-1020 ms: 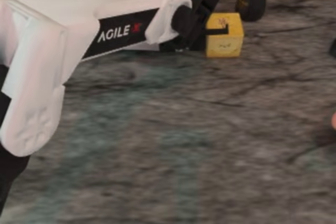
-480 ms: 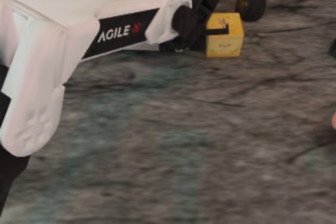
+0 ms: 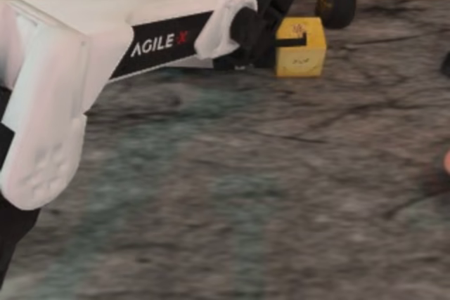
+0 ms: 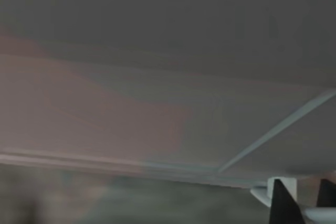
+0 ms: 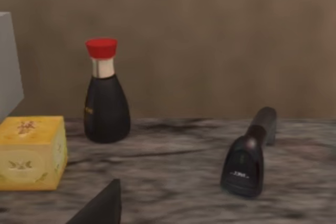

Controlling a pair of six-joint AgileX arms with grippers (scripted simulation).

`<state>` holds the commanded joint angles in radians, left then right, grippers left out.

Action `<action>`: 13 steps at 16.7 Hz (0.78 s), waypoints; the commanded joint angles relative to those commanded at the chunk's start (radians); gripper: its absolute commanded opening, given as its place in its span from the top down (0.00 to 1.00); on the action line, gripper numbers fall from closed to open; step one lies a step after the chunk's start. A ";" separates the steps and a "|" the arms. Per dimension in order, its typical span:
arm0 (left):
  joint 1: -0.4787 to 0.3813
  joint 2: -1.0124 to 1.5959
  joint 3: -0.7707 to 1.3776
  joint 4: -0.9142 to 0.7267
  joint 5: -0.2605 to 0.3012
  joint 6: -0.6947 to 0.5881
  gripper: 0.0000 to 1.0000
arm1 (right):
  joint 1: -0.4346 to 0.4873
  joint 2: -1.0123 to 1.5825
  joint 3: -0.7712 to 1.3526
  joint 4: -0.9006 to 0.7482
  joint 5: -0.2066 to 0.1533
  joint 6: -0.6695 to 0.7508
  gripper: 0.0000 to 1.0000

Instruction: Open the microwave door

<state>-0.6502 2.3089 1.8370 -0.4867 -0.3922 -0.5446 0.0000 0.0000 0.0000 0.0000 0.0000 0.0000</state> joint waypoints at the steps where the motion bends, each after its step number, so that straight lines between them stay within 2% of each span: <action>1: -0.007 0.007 0.001 0.002 0.007 -0.005 1.00 | 0.000 0.000 0.000 0.000 0.000 0.000 0.00; 13: 0.004 -0.050 -0.088 0.057 0.034 0.053 1.00 | 0.000 0.000 0.000 0.000 0.000 0.000 0.00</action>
<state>-0.6458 2.2594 1.7495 -0.4292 -0.3578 -0.4917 0.0000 0.0000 0.0000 0.0000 0.0000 0.0000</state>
